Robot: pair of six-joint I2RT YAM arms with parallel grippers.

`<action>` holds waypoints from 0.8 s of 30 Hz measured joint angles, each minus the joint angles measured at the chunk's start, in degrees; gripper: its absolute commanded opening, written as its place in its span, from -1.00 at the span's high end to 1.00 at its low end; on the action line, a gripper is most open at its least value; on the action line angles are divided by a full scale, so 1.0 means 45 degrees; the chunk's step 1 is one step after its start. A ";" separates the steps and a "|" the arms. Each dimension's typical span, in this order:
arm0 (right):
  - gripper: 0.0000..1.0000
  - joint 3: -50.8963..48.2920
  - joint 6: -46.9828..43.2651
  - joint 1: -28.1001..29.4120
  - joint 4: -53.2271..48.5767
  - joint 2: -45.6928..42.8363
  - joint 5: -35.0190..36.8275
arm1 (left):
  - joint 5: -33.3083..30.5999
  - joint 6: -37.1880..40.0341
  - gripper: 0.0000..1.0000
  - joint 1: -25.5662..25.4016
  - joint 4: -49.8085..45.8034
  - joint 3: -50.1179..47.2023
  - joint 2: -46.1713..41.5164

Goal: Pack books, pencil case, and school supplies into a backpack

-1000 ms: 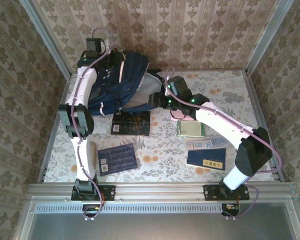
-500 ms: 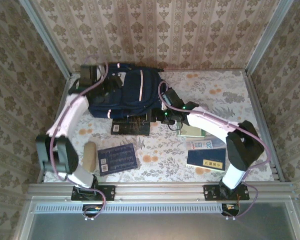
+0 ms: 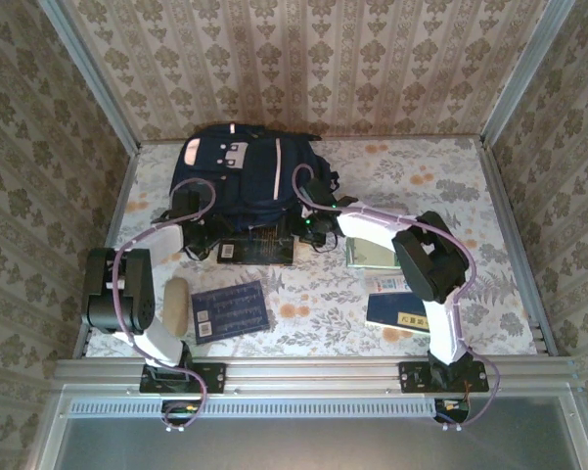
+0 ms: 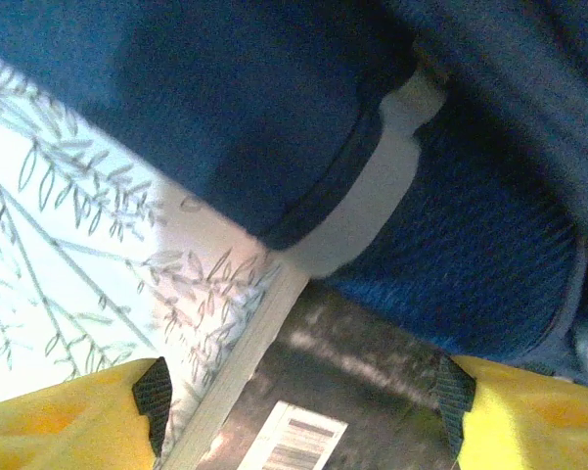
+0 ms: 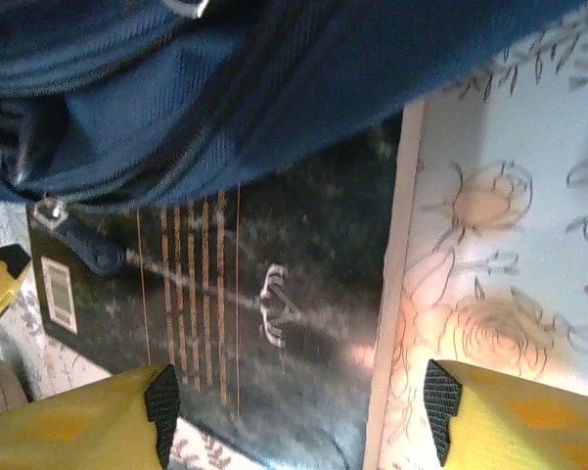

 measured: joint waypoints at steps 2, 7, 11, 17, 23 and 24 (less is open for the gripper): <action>-0.38 0.0486 0.0034 -0.0068 -0.0073 0.0413 -0.0039 | -0.0039 -0.0126 -0.45 -0.0044 0.0393 0.0000 0.0209; -0.37 0.1447 0.0083 -0.0155 -0.0311 0.1350 -0.0107 | -0.0049 -0.0325 -0.42 -0.0199 0.0787 0.0117 0.0816; -0.29 0.1836 0.0180 -0.0238 -0.0515 0.1690 -0.0335 | -0.0243 -0.0325 -0.37 -0.0384 0.0729 0.0306 0.0981; 0.15 0.1943 0.0423 -0.0345 -0.0695 0.1690 -0.0661 | -0.0675 -0.0185 -0.31 -0.0704 0.0486 0.0651 0.1200; 0.69 0.1943 0.0627 -0.0495 -0.1078 0.1685 -0.0661 | -0.1379 0.0277 -0.29 -0.1117 0.0165 0.0874 0.1273; 0.74 0.1938 0.0699 -0.0520 -0.1146 0.1685 -0.0656 | -0.1438 0.0345 -0.28 -0.1151 0.0146 0.0899 0.1287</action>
